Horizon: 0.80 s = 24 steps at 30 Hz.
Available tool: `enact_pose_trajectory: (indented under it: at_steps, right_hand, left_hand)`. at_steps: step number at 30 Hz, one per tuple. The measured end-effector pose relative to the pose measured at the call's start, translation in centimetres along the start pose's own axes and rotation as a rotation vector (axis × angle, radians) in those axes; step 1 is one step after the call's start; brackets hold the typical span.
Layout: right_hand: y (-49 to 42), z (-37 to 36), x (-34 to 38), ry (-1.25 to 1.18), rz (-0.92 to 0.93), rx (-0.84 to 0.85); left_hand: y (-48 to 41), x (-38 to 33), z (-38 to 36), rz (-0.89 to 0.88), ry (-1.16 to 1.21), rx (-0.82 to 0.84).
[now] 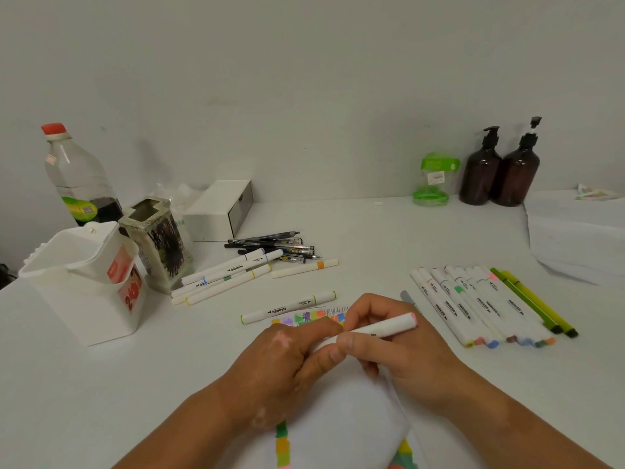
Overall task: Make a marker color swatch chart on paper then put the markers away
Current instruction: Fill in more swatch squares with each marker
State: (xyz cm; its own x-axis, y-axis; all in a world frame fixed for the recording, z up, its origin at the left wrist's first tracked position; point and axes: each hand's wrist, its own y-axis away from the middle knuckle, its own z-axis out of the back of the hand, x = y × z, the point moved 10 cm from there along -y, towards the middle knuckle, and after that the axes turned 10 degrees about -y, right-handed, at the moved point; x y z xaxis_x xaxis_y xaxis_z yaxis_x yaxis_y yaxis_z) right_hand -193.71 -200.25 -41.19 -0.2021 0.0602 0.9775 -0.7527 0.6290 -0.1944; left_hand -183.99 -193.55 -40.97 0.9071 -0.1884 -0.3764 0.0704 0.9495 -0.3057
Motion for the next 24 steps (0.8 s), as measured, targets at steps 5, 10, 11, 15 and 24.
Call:
enact_pose_trajectory:
  at_steps: [5, 10, 11, 15, 24]
  right_hand:
    - [-0.3, 4.4, -0.1, -0.197, 0.006, -0.278]
    - [-0.5, 3.2, -2.3, -0.211, -0.161, -0.205]
    - [-0.5, 2.9, -2.7, -0.160, -0.177, -0.203]
    - [-0.2, 3.3, -2.9, 0.147, -0.172, -0.231]
    - [-0.1, 2.6, -3.4, 0.356, -0.165, -0.158]
  left_hand:
    - [0.1, 2.6, -0.5, 0.117, -0.137, 0.021]
    - [-0.2, 2.7, -1.9, 0.100, -0.241, 0.095]
    - [-0.3, 2.7, -2.1, 0.098, -0.257, 0.105]
    - [0.1, 3.7, -2.4, 0.142, -0.260, 0.162]
    - [0.3, 4.3, -2.5, 0.178, -0.259, 0.192]
